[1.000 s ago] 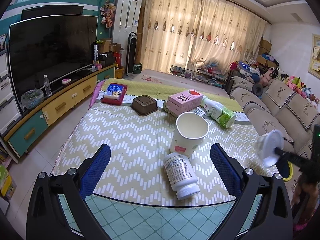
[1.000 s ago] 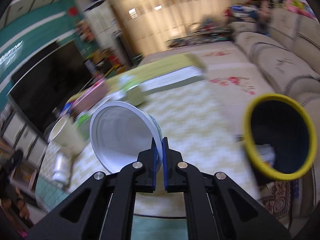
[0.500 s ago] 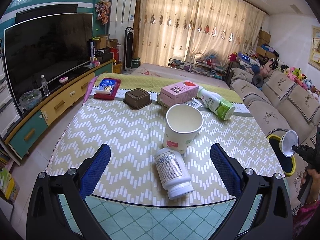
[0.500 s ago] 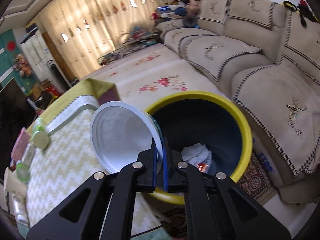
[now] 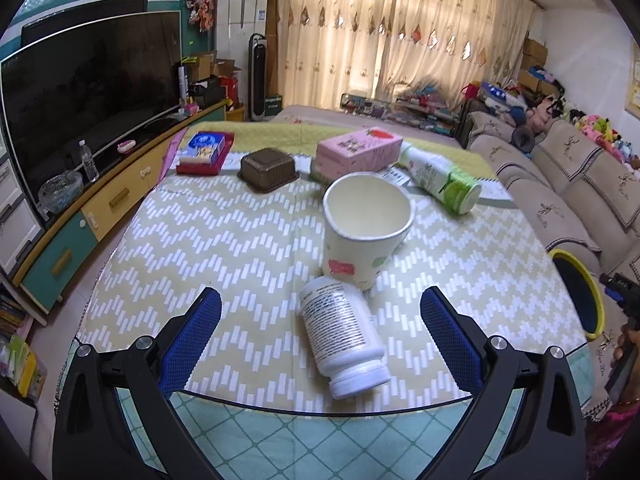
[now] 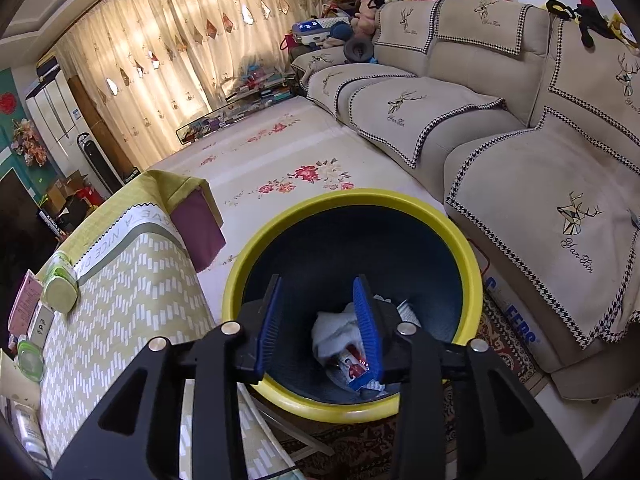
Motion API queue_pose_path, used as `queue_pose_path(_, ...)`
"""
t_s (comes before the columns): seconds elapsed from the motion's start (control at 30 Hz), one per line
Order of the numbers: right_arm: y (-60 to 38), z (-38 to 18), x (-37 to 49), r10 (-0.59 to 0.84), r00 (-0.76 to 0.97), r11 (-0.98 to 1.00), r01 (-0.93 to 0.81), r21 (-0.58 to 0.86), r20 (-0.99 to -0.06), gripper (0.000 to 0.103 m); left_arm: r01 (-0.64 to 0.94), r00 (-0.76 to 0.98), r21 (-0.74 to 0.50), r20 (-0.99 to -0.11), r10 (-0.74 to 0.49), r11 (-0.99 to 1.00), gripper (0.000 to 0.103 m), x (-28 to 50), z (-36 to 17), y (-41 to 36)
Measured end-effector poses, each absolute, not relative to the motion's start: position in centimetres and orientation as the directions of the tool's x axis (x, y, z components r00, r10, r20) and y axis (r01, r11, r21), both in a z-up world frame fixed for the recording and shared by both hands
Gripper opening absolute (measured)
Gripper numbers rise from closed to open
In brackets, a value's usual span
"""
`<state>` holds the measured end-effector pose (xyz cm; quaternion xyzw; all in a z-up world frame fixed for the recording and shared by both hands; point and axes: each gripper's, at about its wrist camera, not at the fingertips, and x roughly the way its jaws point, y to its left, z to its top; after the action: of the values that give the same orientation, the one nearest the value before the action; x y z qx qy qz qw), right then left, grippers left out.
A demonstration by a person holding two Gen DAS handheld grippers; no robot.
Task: Collect trash
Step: 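Carry the white lid over the bin and open the right gripper, then grasp the white pill bottle with the left gripper and lift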
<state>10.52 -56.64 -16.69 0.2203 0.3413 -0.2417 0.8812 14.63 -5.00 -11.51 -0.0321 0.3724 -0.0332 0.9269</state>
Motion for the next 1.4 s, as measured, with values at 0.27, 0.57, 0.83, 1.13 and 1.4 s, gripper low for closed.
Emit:
queue_pose_path(0.27, -55.7, -16.8, 11.0, -0.256, 0.654, 0.800, 0.557, 0.224, -0.711, 0.036, -0.012, 0.665, -0.062, -0.745, -0.038, 0.998, 0.098, 16.9, -14.3, -4.6)
queue_pose_path(0.57, -55.4, -17.1, 11.4, -0.242, 0.648, 0.804, 0.551, 0.225, -0.722, 0.036, 0.014, 0.607, -0.069, -0.792, -0.063, 0.997, 0.083, 19.4, -15.9, -5.5)
queue_pose_path(0.83, -55.7, -17.7, 11.6, -0.231, 0.643, 0.801, 0.552, 0.233, -0.730, 0.036, 0.049, 0.543, -0.099, -0.833, -0.110, 0.994, 0.066, 20.6, -16.9, -6.3)
queue_pose_path(1.13, -55.8, -18.4, 11.7, -0.213, 0.640, 0.801, 0.547, 0.243, -0.738, 0.036, 0.088, 0.530, -0.115, -0.836, -0.144, 0.989, 0.057, 20.1, -17.0, -5.8)
queue_pose_path(1.4, -55.9, -19.0, 11.8, -0.204, 0.632, 0.800, 0.548, 0.245, -0.748, 0.036, 0.160, 0.502, -0.091, -0.850, -0.160, 0.983, 0.052, 18.3, -16.8, -5.7)
